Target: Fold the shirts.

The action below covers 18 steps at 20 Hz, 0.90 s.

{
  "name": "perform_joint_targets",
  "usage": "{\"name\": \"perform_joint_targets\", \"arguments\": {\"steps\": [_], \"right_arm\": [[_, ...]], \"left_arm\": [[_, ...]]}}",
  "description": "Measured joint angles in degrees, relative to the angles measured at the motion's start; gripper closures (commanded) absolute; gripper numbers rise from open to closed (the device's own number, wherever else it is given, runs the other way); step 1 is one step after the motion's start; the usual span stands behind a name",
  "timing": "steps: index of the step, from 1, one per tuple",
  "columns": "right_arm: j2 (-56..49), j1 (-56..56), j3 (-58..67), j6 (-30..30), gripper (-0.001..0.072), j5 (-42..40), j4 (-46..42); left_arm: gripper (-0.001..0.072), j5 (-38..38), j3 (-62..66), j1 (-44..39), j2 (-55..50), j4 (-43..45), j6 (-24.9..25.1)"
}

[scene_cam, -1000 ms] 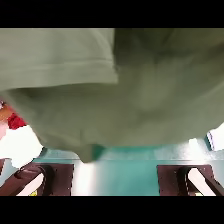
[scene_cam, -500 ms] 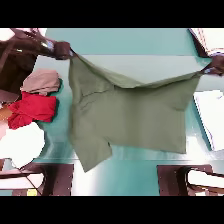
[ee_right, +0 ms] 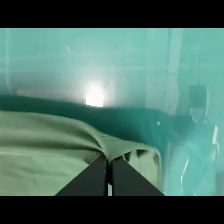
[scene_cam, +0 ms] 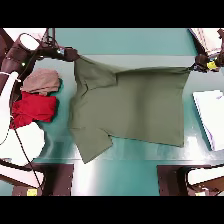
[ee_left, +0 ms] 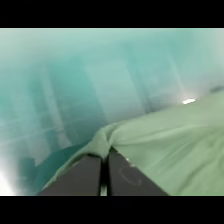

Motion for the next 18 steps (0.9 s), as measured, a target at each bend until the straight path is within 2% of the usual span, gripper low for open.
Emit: {"name": "perform_joint_targets", "arguments": {"steps": [6,9,11,12,13,14,15,17,18], "right_arm": [[3.98,1.44,-12.63,-0.37,0.0696,-2.25,-4.24],[5.31,3.08,-19.56,-0.42,0.0694,-4.87,-4.85],[5.70,4.17,-22.80,-0.42,0.0690,-5.75,-4.85],[5.81,4.63,-24.11,-0.42,0.0551,-6.16,-4.87],[5.90,5.01,-25.03,-0.42,0.0271,-6.40,-4.85],[6.03,5.18,-25.51,-0.42,0.0237,-6.47,-4.76],[6.23,5.38,-25.68,-0.42,0.0237,-6.27,-4.79],[7.45,5.29,-25.55,-0.42,0.0249,-4.98,-4.63],[8.46,4.98,-25.42,-0.42,0.0266,-4.63,-4.63]], "left_arm": [[0.0679,-12.26,-3.65,4.15,-0.46,0.63,3.30],[0.0678,-14.58,-8.90,4.26,-0.50,1.01,4.70],[0.0645,-15.08,-12.07,4.28,-0.52,1.14,4.68],[0.0645,-15.28,-13.07,4.28,-0.52,1.49,4.02],[0.0645,-15.50,-13.79,4.28,-0.52,2.08,2.97],[0.0645,-15.72,-14.32,4.33,-0.46,2.75,1.81],[0.0632,-16.39,-14.51,4.52,-0.37,3.30,0.92],[-0.0007,-18.27,-14.58,5.46,0.17,4.24,-0.48],[-0.0012,-19.23,-14.51,6.03,0.59,4.59,-1.51]]}}
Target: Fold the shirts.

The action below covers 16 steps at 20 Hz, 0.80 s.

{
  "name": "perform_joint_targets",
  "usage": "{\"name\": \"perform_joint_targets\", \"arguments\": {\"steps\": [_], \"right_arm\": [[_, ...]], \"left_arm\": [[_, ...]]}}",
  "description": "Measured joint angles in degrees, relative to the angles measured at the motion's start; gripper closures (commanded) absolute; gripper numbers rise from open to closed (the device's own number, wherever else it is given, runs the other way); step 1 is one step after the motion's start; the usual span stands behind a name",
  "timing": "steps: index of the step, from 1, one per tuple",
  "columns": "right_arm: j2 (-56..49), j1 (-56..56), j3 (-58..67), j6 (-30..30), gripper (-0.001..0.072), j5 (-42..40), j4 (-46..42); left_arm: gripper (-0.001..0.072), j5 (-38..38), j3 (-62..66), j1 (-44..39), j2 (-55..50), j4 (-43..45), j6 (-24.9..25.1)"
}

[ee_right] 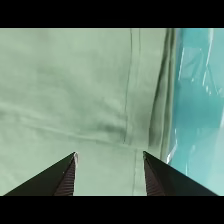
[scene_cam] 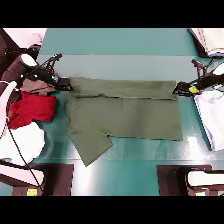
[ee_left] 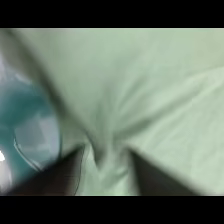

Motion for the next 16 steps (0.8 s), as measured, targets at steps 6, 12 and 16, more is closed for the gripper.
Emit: {"name": "perform_joint_targets", "arguments": {"steps": [6,12,16], "right_arm": [[7.96,-0.70,0.17,0.02,0.0265,1.20,-0.11],[14.73,-0.81,0.17,0.02,0.0265,2.03,-0.11],[16.46,-0.81,0.17,0.02,0.0265,1.99,-0.13]], "left_arm": [[0.0176,-4.15,-0.44,1.88,2.05,1.20,-4.22],[0.0176,-5.88,-19.50,2.75,17.73,4.81,-6.93],[0.0176,-4.02,-39.82,2.86,30.82,3.54,-8.09]]}}
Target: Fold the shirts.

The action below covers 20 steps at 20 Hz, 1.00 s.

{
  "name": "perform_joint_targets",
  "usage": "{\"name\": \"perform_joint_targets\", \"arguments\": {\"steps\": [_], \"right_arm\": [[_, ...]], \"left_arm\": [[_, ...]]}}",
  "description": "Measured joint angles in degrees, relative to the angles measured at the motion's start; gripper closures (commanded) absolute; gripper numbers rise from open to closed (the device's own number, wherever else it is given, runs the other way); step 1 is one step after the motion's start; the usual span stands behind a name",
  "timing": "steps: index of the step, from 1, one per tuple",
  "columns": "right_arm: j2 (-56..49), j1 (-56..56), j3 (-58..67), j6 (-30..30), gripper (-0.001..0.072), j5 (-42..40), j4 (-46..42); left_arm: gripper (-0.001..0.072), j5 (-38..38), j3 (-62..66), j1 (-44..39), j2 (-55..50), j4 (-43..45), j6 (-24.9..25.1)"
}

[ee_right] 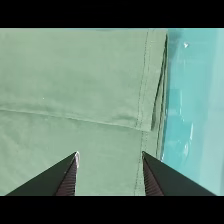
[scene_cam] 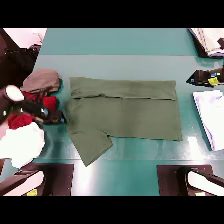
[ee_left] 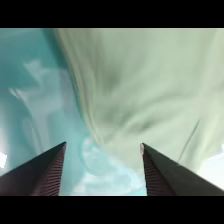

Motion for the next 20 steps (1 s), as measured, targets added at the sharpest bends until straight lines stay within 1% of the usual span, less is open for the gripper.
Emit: {"name": "perform_joint_targets", "arguments": {"steps": [2,5,7,9,10,12,13,16,20], "right_arm": [[0.24,0.00,0.00,0.00,0.0265,-0.04,0.02],[0.50,0.00,0.00,0.00,0.0265,-0.13,0.09],[0.57,0.00,0.00,0.00,0.0265,-0.15,0.11],[0.59,0.00,0.00,-0.02,0.0265,-0.13,0.13],[0.59,0.00,0.00,-0.02,0.0265,0.07,0.13],[0.59,0.00,0.00,-0.02,0.0265,0.66,0.13],[0.59,0.00,0.00,0.00,0.0266,1.16,0.11],[1.33,-0.44,-1.51,-0.02,0.0265,4.31,-0.61],[6.45,-5.53,-12.26,-0.02,0.0265,6.64,-1.55]], "left_arm": [[0.0177,1.22,-7.32,-0.02,3.74,-2.38,-0.13],[0.0177,3.52,-14.27,-1.84,6.27,-6.16,-0.04],[0.0177,5.18,-16.65,-4.81,7.06,-7.98,-0.13],[0.0178,7.21,-17.88,-7.80,7.48,-9.29,-1.73],[0.0192,8.24,-18.25,-8.90,7.54,-9.77,-2.58],[0.0657,10.95,-18.95,-10.51,7.45,-9.70,-3.21],[0.0678,12.20,-19.23,-10.93,7.41,-9.31,-3.54],[0.0679,13.16,-18.75,-11.72,7.39,-10.01,-4.00],[0.0679,11.58,-15.06,-12.00,7.65,-11.32,-3.52]]}}
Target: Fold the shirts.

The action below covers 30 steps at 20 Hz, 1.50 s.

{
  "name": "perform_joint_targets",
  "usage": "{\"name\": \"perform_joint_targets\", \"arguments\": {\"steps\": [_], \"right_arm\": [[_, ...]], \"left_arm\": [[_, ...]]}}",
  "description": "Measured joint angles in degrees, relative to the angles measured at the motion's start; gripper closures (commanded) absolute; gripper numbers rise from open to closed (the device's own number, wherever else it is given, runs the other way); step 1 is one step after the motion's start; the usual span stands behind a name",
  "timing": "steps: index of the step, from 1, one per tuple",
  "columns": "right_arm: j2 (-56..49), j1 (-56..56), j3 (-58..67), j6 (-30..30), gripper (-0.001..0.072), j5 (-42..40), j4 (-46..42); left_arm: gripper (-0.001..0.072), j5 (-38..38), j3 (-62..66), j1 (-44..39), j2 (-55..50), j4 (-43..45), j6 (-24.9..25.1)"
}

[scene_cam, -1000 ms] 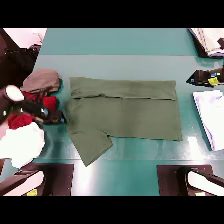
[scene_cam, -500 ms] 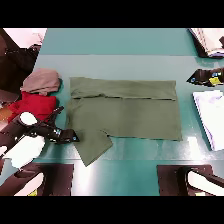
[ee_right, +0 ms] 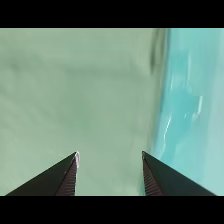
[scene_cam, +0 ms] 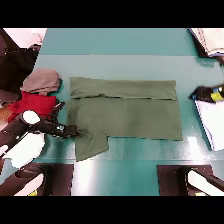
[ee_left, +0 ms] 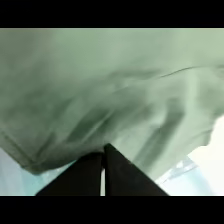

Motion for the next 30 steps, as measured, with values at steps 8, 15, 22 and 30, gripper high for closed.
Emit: {"name": "perform_joint_targets", "arguments": {"steps": [8,15,22,30], "right_arm": [[6.93,-17.55,-27.98,-4.59,0.0287,0.70,4.17],[6.73,-20.15,-35.08,-6.29,0.0357,-2.36,8.15],[4.87,-15.63,-35.89,-6.67,0.0695,-3.72,8.37],[20.61,-16.04,-32.41,-5.57,0.0697,7.41,-3.28]], "left_arm": [[0.0679,-0.72,5.88,-0.11,0.07,-0.87,1.33],[0.0679,-0.63,6.45,-0.11,0.07,-1.03,2.23],[0.0680,-0.94,6.51,-0.11,0.07,-0.92,3.10],[0.0680,-10.51,6.71,-0.11,8.87,0.85,1.07]]}}
